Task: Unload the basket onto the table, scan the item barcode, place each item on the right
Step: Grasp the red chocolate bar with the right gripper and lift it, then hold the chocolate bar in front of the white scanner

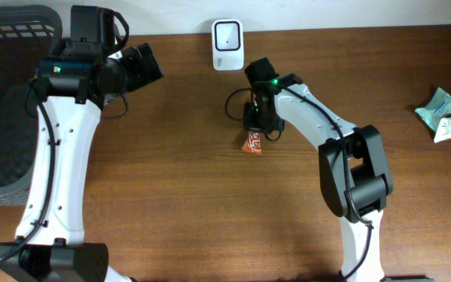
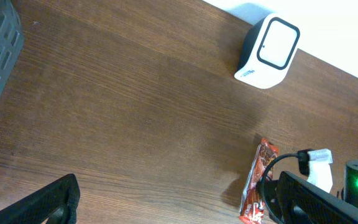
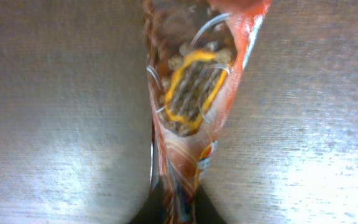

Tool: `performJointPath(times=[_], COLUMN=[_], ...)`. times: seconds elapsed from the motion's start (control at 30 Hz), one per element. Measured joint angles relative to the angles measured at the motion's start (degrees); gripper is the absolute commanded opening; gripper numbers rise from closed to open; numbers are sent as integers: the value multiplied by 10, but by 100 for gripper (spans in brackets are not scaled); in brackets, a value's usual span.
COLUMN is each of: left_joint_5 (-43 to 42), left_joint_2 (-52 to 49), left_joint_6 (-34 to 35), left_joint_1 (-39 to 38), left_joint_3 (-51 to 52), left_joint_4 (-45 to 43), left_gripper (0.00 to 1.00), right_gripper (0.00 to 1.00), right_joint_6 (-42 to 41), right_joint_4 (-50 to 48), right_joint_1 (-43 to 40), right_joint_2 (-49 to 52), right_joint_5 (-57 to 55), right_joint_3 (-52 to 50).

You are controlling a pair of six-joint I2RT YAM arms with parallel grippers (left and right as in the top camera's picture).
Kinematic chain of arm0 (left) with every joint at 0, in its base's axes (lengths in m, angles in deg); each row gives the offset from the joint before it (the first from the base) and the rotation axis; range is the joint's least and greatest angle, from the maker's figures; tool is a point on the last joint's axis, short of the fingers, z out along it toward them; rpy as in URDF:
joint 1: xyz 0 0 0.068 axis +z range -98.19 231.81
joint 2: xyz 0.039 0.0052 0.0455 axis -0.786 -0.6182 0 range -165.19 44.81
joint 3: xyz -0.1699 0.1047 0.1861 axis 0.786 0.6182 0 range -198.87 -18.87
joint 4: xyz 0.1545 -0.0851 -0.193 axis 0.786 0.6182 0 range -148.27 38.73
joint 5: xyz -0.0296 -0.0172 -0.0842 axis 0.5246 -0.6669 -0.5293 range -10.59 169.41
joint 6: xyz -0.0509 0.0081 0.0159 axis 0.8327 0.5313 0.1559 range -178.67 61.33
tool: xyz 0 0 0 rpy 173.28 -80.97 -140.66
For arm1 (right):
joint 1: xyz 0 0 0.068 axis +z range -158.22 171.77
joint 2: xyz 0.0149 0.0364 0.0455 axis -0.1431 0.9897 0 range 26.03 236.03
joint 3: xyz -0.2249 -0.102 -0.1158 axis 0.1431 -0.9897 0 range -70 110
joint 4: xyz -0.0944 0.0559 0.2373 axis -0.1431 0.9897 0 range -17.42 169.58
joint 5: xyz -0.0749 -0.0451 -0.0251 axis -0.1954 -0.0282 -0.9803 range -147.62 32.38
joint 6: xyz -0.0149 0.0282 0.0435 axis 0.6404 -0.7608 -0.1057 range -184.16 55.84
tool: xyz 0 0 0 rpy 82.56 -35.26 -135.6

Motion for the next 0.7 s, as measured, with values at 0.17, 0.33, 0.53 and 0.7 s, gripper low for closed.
performJointPath(times=[0.17,0.33,0.53,0.7], left_joint_5=[0,0,0,0], left_joint_2=[0,0,0,0], left_joint_6=[0,0,0,0], left_joint_1=[0,0,0,0], left_joint_3=[0,0,0,0], left_joint_4=[0,0,0,0], left_gripper=[99,99,99,99], right_gripper=[53,54,49,8], right_joint_6=[35,38,17,13], right_joint_4=[8,-11,-13,-13], right_joint_1=[5,5,5,6], right_joint_2=[0,0,2,2], right_joint_5=[-3,-11,-2,3], right_joint_3=[0,0,0,0])
